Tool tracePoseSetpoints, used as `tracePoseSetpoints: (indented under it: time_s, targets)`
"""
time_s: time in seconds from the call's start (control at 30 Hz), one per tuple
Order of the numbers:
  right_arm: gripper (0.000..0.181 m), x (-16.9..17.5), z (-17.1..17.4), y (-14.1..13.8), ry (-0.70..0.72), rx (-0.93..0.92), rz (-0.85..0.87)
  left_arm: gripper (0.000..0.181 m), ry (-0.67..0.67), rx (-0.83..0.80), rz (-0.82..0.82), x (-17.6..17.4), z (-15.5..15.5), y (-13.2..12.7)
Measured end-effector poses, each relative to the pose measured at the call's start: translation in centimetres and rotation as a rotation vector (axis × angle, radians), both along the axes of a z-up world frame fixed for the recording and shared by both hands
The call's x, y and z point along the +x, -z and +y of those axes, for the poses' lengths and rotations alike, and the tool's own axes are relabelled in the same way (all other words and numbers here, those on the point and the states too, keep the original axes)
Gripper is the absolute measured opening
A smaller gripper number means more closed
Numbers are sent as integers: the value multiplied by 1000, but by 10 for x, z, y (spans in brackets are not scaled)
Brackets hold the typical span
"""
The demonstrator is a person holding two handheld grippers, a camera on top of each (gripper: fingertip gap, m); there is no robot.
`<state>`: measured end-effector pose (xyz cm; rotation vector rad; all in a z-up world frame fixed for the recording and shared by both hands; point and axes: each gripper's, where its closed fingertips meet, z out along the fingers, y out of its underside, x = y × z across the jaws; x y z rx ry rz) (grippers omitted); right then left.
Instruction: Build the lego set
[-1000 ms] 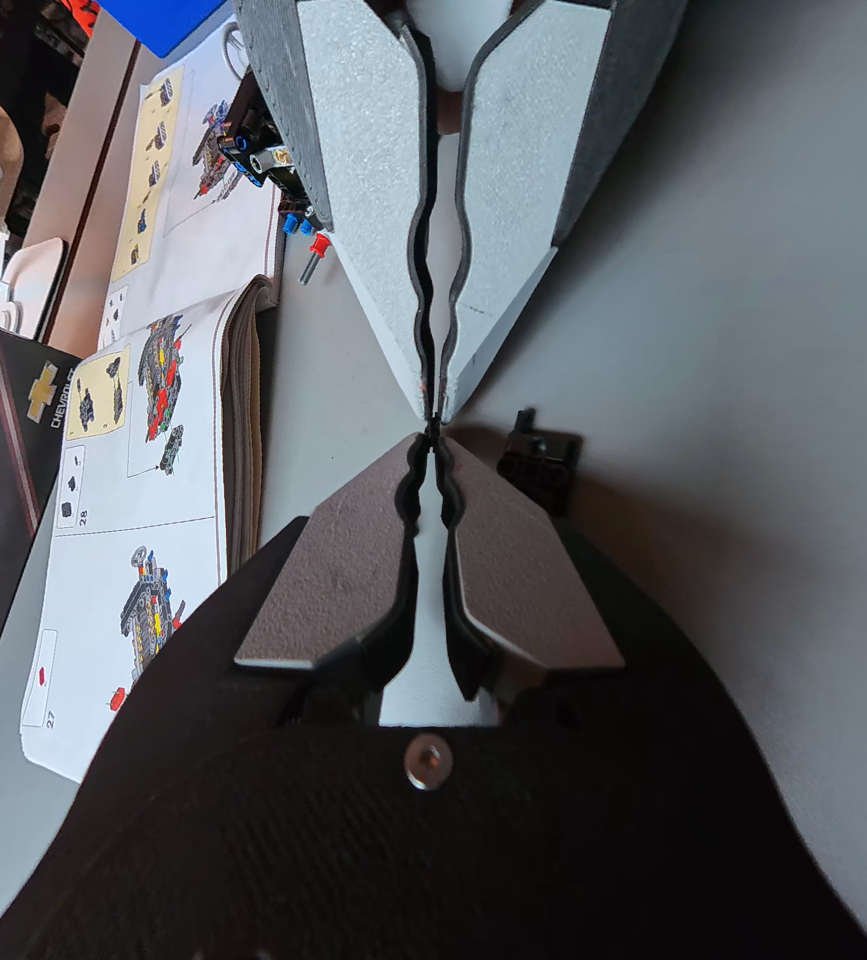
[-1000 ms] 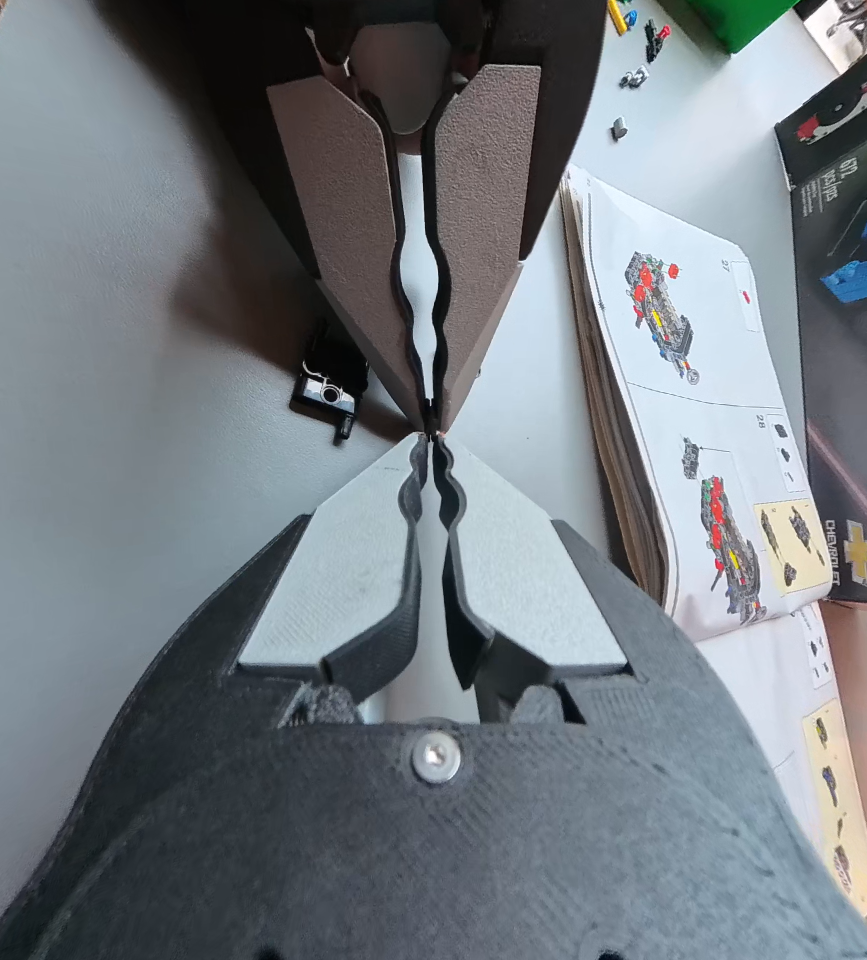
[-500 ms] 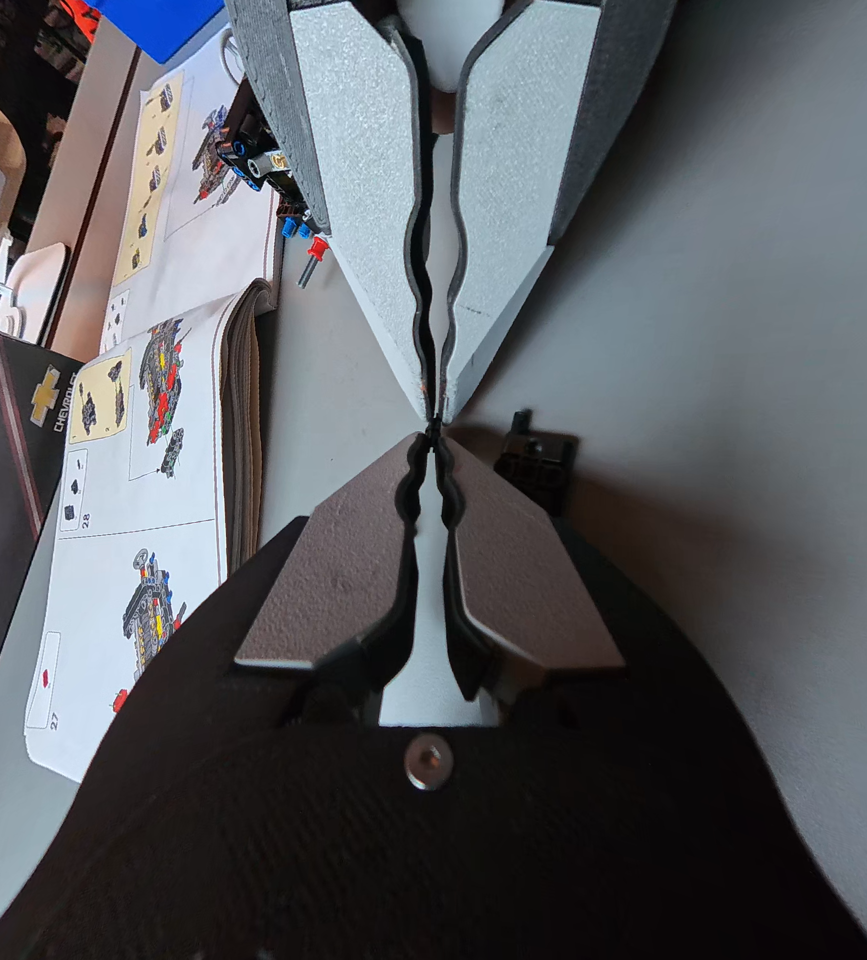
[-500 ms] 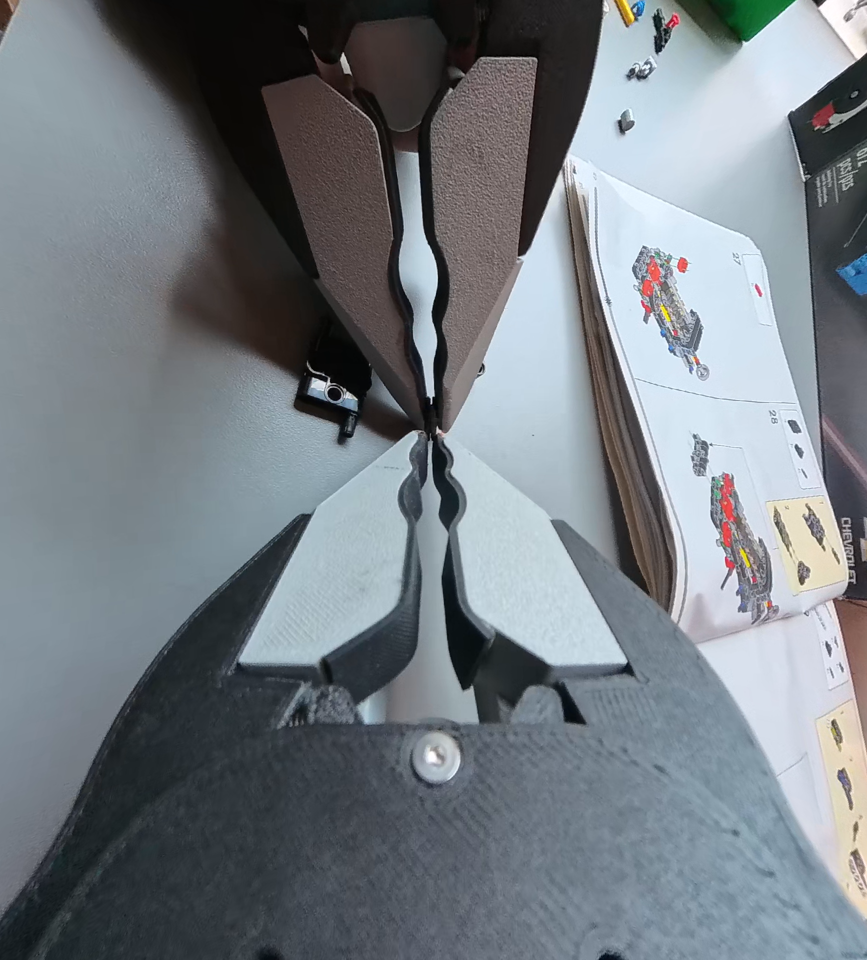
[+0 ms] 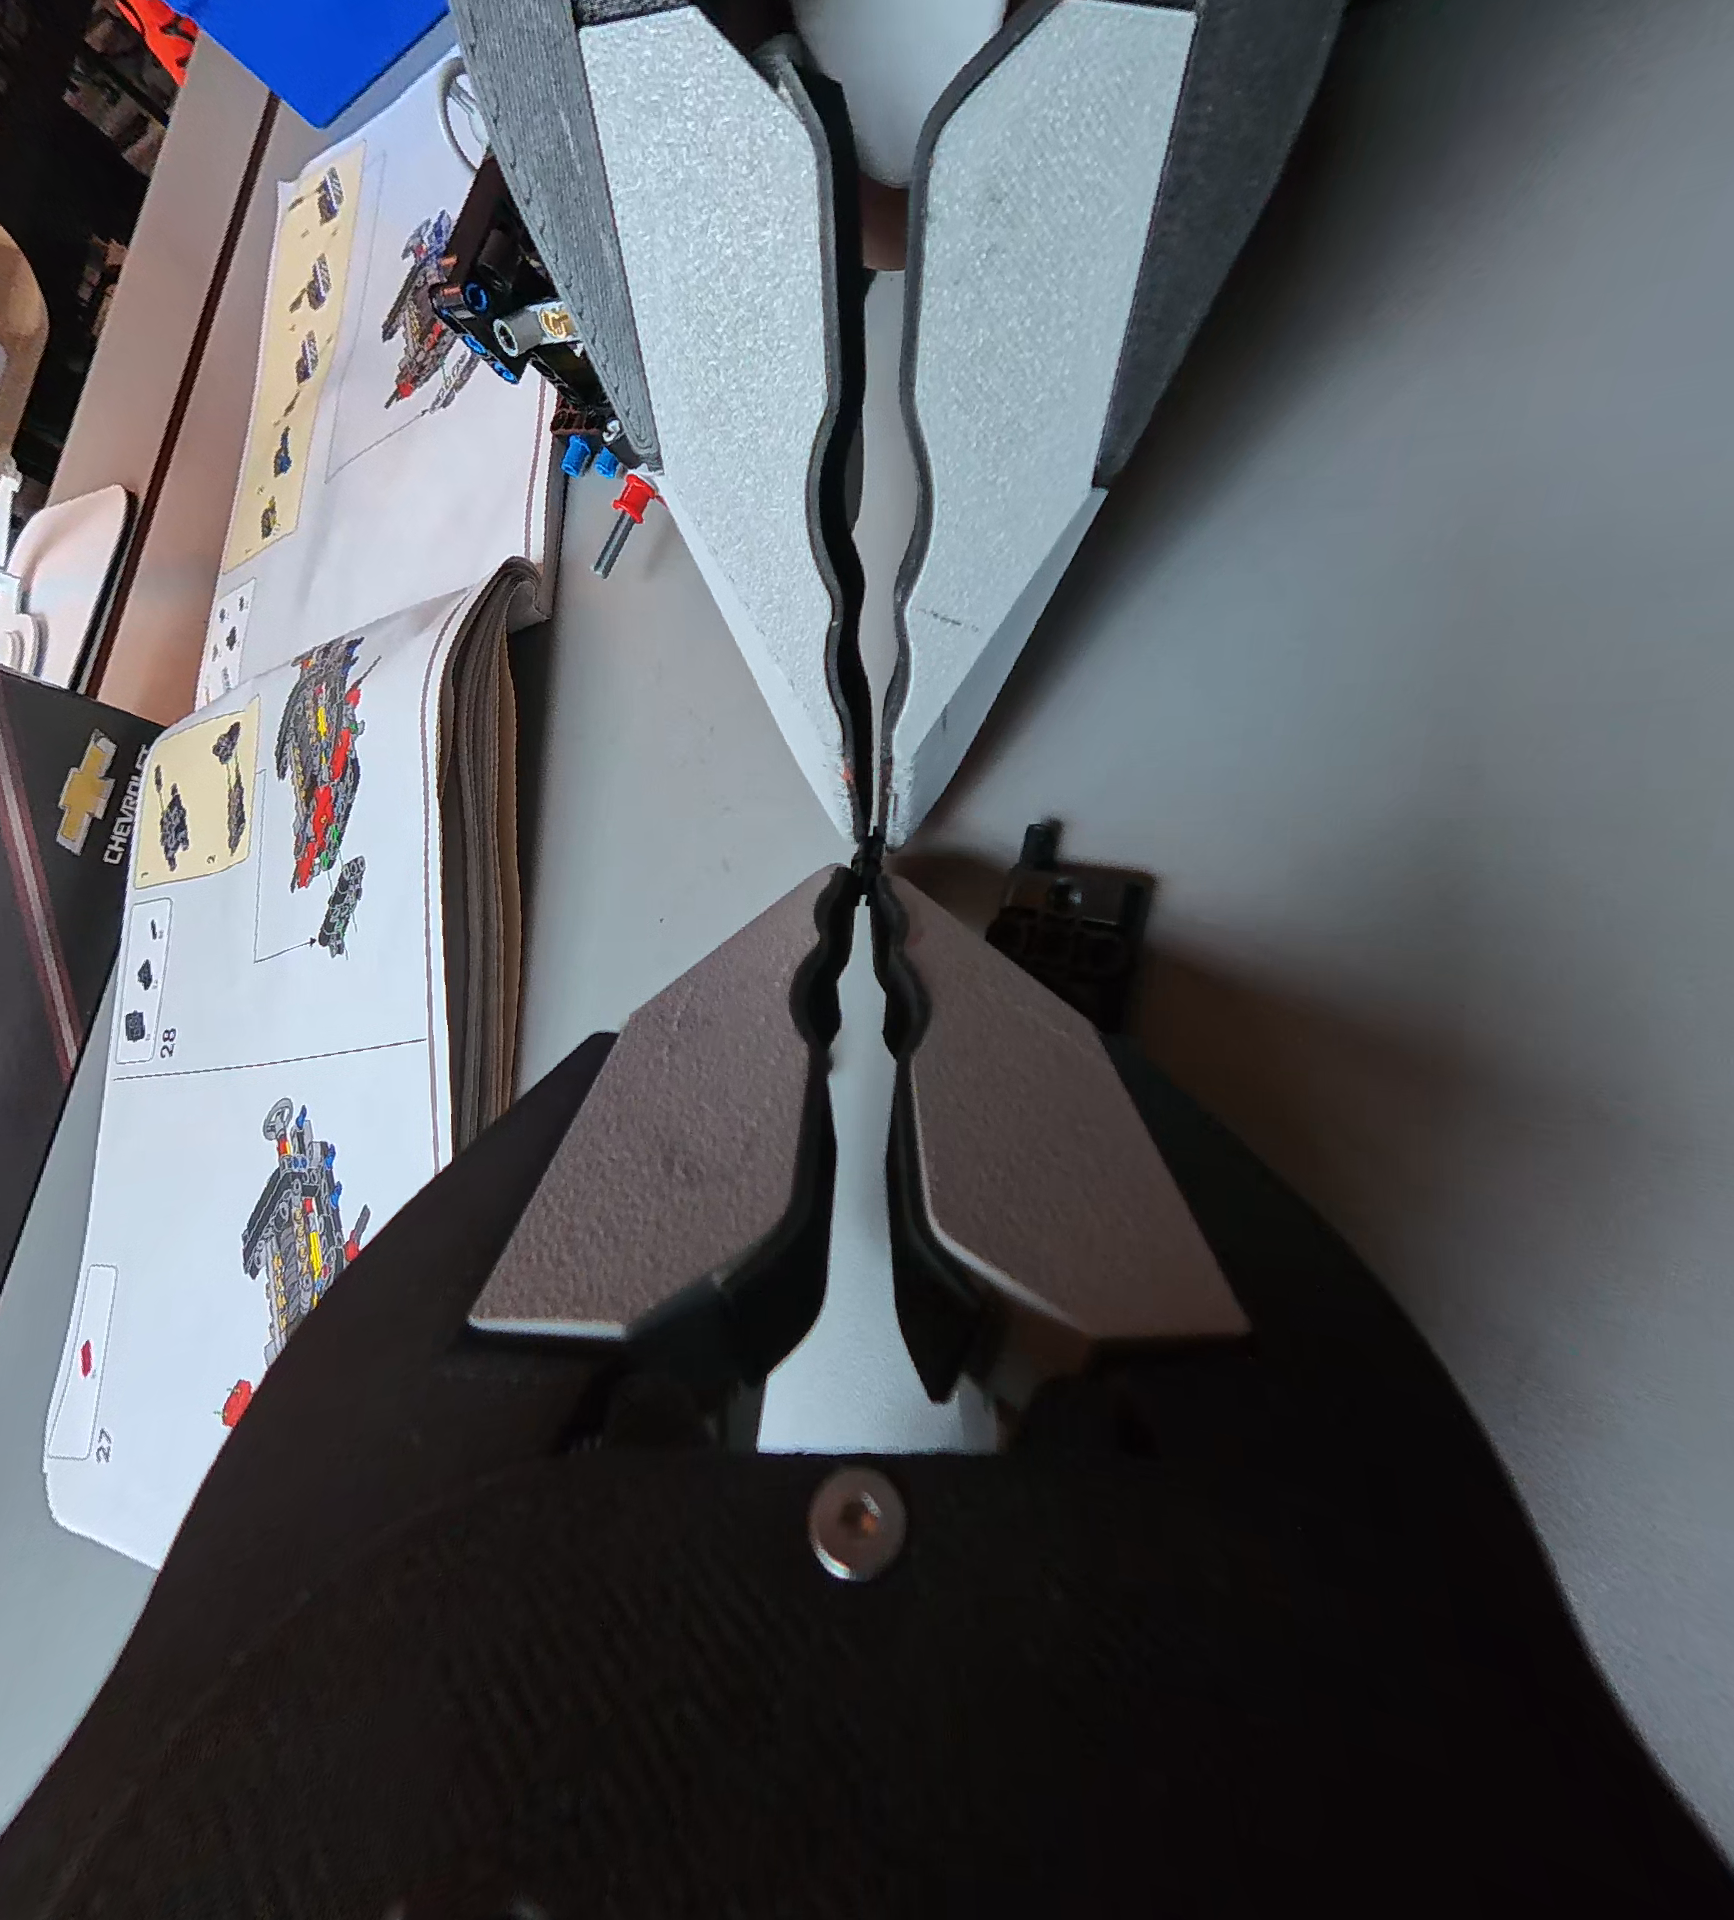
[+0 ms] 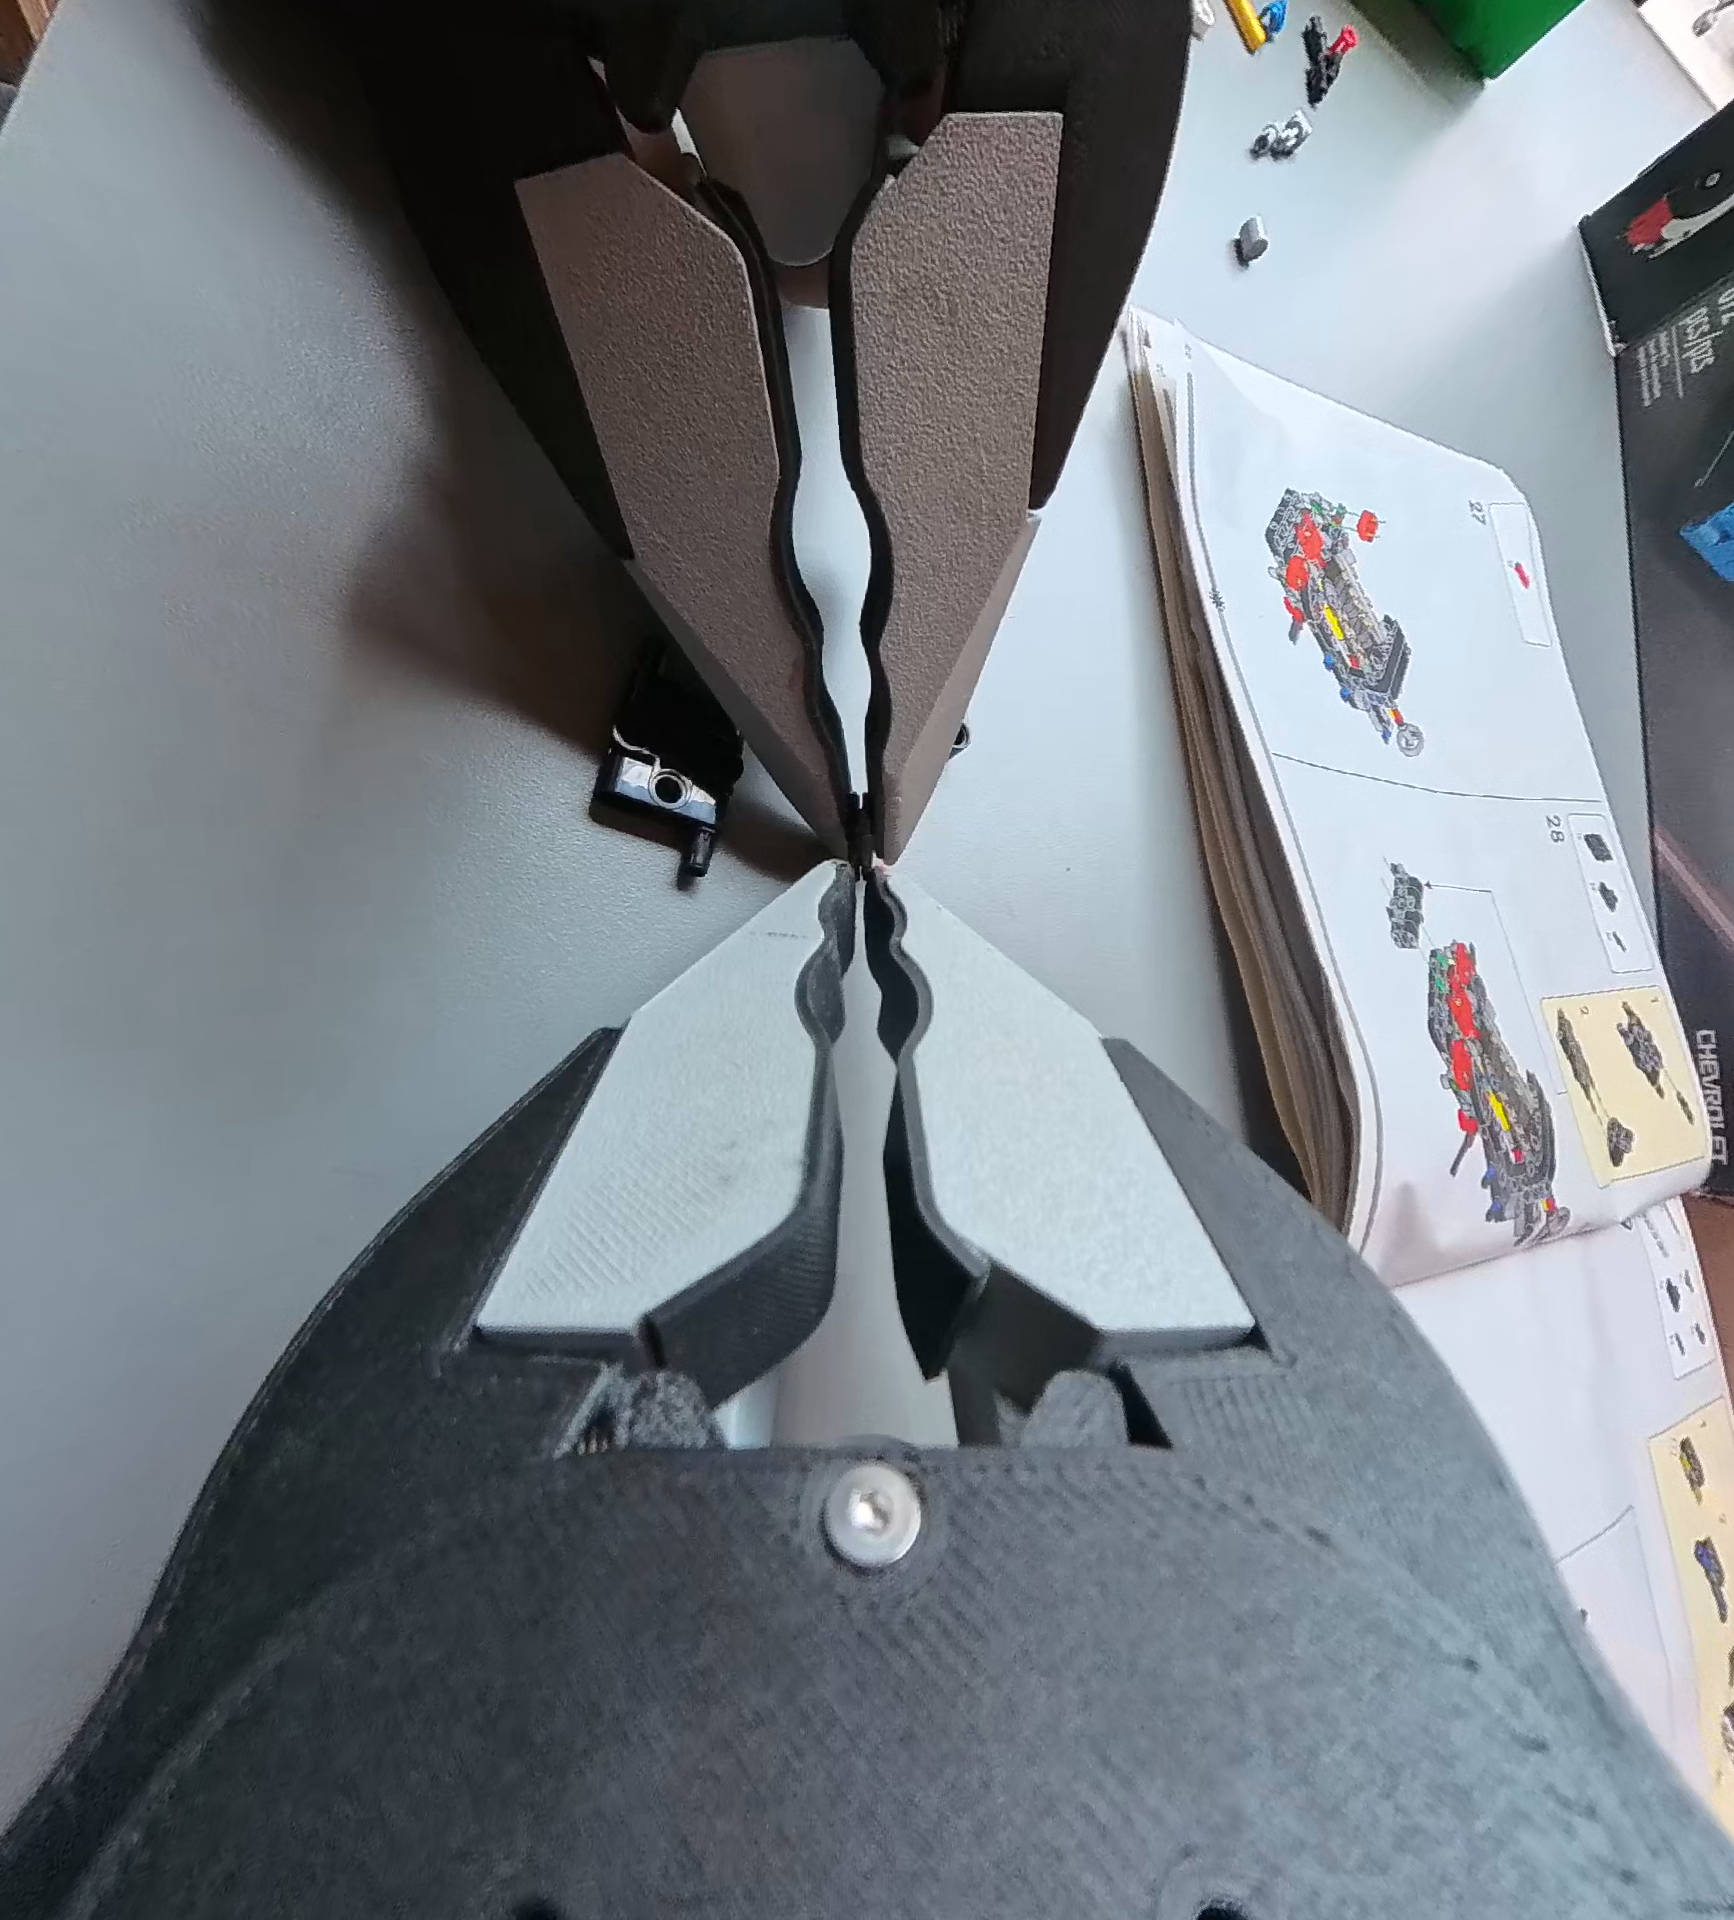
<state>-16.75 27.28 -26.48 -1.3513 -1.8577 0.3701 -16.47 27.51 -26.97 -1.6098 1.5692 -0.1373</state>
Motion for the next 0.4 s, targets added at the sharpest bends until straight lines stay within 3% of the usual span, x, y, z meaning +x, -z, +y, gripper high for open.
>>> tracePoseSetpoints:
  time_s: [0.2, 0.4]
  targets:
    - [0, 0, -1, -3, -20, -81, 35, 2, -3, -1, -3, 0, 1, 0]
    - [6, 0, -4, -3, -20, 84, 45, 2, 5, 32, 5, 0, -1, -1]
